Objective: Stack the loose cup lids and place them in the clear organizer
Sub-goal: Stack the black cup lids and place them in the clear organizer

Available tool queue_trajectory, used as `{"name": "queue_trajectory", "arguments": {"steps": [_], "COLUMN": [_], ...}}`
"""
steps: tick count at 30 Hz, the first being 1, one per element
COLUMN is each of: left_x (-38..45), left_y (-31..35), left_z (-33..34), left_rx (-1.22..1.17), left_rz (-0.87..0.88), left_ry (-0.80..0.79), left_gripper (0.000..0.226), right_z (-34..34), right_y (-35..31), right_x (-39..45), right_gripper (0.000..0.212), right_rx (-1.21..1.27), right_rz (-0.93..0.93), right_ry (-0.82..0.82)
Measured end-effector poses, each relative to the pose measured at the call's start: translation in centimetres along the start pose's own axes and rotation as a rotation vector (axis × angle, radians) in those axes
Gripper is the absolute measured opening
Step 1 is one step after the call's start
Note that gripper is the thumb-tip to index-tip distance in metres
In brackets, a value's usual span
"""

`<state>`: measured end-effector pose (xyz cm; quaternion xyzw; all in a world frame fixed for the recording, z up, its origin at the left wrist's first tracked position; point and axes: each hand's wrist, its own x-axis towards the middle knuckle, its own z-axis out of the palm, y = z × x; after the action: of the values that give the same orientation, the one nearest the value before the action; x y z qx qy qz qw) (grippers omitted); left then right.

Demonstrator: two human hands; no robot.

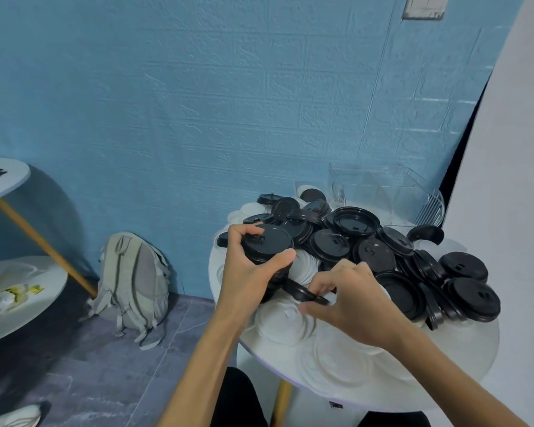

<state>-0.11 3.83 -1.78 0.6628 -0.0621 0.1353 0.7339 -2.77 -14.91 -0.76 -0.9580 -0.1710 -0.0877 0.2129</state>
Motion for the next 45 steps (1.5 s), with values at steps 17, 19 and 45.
{"name": "queue_trajectory", "arguments": {"steps": [17,19,45], "left_x": [-0.3,-0.4,-0.7], "left_y": [-0.2,-0.2,0.8], "left_z": [-0.1,0.3,1.9], "left_rx": [0.01,0.055,-0.002], "left_rz": [0.079,0.096,0.127], "left_ry": [-0.118,-0.151,-0.165], "left_gripper": [0.067,0.071,0.064], "right_z": [-6.3,-6.0,-3.0], "right_y": [0.4,0.4,-2.4], "right_x": [2.4,3.1,4.7], "right_gripper": [0.014,0.01,0.028], "right_rx": [1.027,1.208,1.15], "right_rz": [0.255,0.266,0.331], "right_ry": [0.304,0.202,0.005]}}
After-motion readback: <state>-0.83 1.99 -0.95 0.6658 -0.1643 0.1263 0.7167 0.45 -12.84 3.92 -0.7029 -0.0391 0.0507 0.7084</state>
